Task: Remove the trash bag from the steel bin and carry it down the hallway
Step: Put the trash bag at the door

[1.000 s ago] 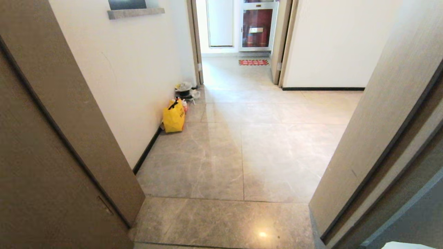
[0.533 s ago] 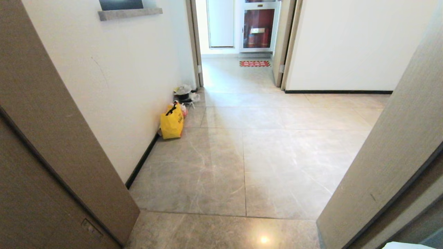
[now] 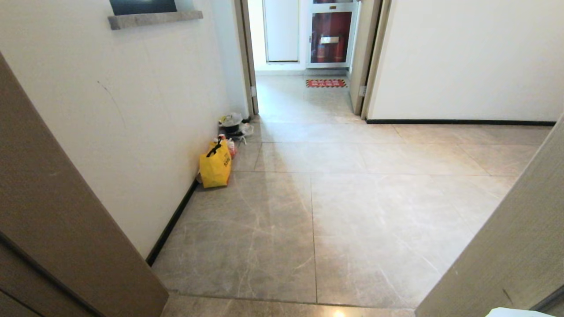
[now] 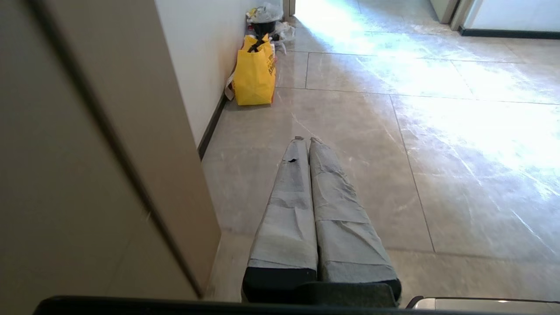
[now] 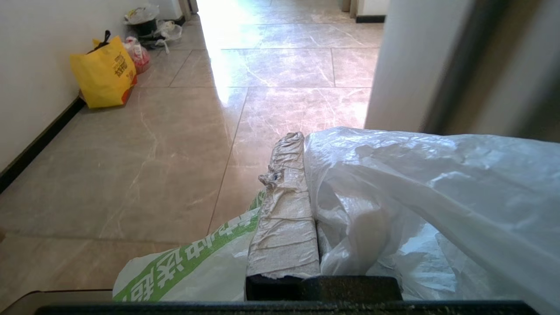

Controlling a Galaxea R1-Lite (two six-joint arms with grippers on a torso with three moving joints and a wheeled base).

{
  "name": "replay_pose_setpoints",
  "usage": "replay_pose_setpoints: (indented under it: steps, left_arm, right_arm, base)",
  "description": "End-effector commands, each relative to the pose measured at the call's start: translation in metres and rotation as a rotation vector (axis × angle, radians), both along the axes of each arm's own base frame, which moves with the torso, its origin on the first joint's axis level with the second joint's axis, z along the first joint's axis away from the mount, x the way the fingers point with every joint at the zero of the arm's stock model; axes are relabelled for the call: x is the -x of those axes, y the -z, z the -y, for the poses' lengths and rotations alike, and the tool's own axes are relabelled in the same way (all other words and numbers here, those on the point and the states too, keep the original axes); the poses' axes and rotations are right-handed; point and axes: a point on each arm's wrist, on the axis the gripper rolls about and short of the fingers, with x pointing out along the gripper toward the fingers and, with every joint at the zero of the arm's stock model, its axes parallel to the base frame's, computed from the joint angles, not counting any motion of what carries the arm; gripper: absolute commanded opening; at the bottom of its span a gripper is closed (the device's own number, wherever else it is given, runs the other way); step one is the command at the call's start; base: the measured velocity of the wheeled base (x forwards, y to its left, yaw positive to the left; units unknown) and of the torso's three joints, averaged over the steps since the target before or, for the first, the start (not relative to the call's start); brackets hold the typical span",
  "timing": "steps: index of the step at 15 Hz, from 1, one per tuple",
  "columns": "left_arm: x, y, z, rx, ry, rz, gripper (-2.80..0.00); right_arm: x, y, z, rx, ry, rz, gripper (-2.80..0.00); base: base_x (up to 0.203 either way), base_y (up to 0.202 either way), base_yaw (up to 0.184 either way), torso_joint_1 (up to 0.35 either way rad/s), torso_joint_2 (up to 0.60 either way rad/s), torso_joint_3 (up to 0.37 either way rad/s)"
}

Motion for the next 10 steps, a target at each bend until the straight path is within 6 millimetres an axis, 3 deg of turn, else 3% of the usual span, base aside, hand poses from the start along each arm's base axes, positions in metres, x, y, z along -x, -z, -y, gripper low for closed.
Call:
replay_pose_setpoints:
  steps: [1, 10]
  left_arm:
    - [0.0000, 0.0000, 0.0000, 0.000, 0.000, 0.000, -2.80]
    - [0.0000, 0.0000, 0.0000, 0.000, 0.000, 0.000, -2.80]
  right_arm:
    - [-0.0001, -0.0001, 0.0000, 0.001, 0.000, -0.001, -2.80]
    - [-0.0001, -0.0001, 0.0000, 0.001, 0.000, -0.001, -2.80]
  base:
    - [0.190, 0.000, -0.003, 0.002, 0.00, 0.002]
    - [0.189, 0.000, 0.001, 0.001, 0.00, 0.000]
